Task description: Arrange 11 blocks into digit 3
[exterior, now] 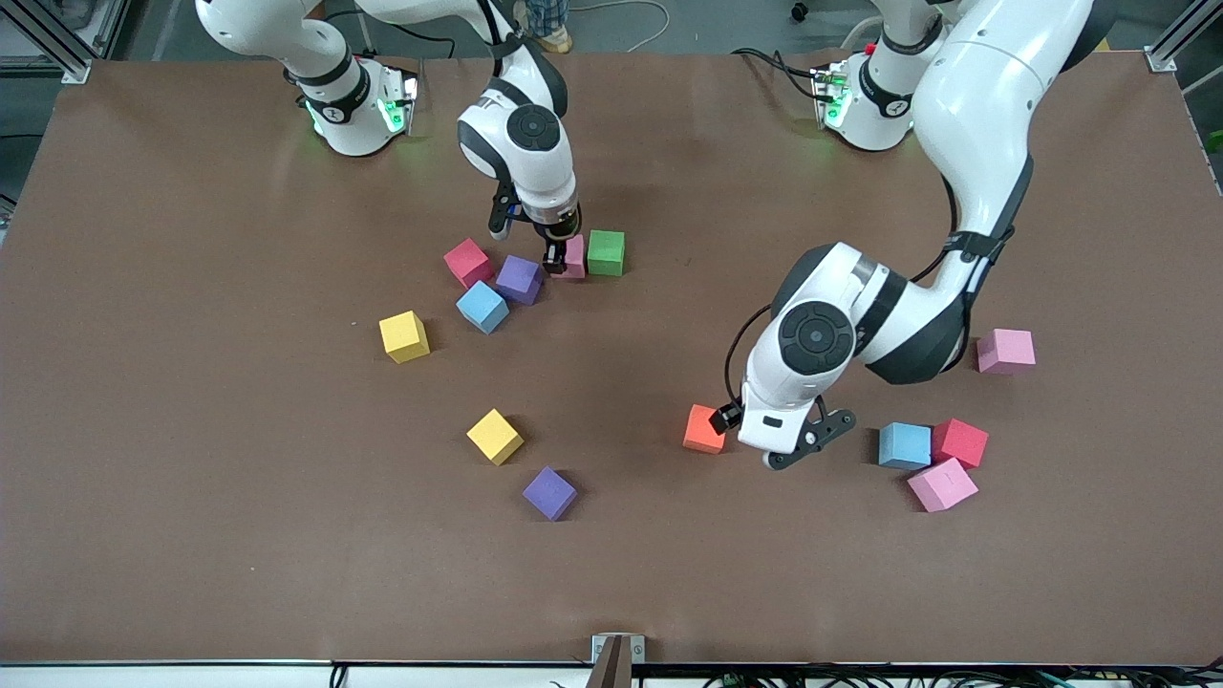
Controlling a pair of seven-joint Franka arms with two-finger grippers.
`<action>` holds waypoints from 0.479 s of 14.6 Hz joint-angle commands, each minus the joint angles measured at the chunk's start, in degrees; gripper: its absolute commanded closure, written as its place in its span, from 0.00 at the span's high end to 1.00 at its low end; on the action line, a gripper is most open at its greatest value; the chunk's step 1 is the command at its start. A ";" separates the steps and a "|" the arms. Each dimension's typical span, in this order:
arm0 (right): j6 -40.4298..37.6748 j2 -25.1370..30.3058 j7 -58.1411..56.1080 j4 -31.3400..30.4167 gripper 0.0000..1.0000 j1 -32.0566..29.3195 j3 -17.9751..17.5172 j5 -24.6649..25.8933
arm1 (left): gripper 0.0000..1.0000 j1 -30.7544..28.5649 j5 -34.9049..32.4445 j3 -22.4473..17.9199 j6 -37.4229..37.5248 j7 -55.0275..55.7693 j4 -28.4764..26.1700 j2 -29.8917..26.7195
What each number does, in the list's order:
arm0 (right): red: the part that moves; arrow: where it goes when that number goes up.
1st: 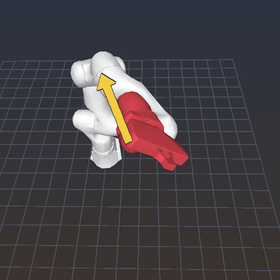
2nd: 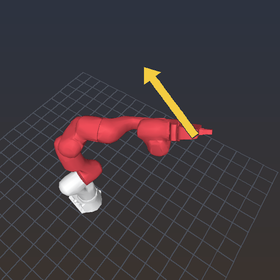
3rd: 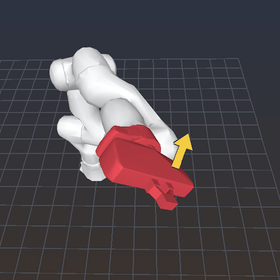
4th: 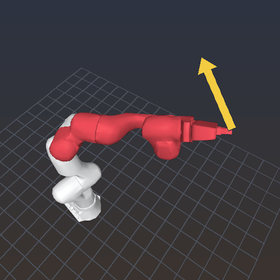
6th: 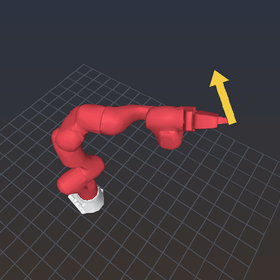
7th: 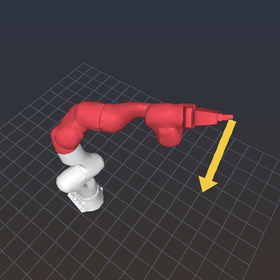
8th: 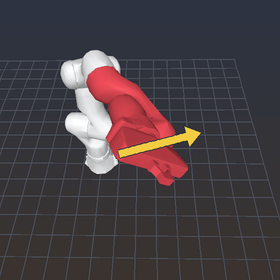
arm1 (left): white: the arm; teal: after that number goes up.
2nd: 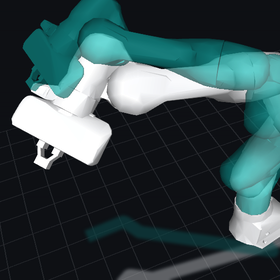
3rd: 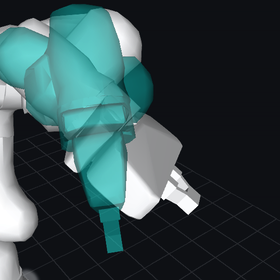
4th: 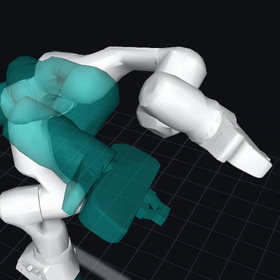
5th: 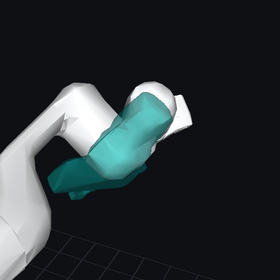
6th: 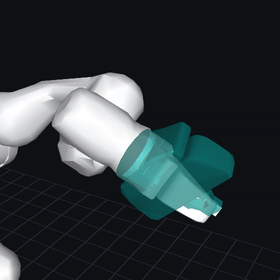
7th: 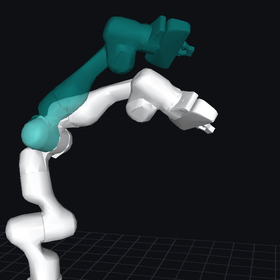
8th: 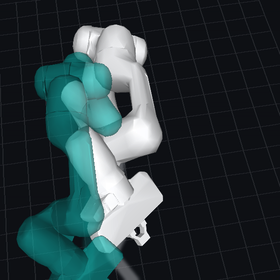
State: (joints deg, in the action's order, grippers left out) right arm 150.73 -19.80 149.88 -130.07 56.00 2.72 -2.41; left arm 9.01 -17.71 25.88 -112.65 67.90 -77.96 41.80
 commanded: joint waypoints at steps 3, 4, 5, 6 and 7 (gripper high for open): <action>0.26 -0.94 -0.12 0.26 0.00 1.22 0.00 -0.49 | 1.00 0.48 3.03 -0.12 -1.16 11.53 1.49 1.96; 0.35 -0.94 -0.12 0.26 0.00 1.30 0.00 -0.49 | 1.00 0.57 3.12 -0.12 -2.47 14.69 1.32 2.40; 0.35 -0.94 -0.12 0.26 0.00 1.30 0.00 -0.49 | 1.00 1.26 3.04 -0.12 -3.10 17.77 1.32 3.37; 0.35 -0.94 -0.21 0.26 0.00 1.39 0.00 -0.40 | 1.00 1.44 2.95 -0.12 -4.06 20.23 1.32 3.90; 0.35 -0.94 -0.12 0.26 0.00 1.39 0.00 -0.40 | 1.00 1.79 2.86 -0.12 -5.20 22.35 1.32 4.34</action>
State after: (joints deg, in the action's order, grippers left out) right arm 150.73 -19.82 149.84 -130.06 56.67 2.70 -2.41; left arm 9.74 -15.54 25.88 -116.12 85.83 -77.90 44.43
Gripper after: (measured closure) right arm 0.449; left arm 0.000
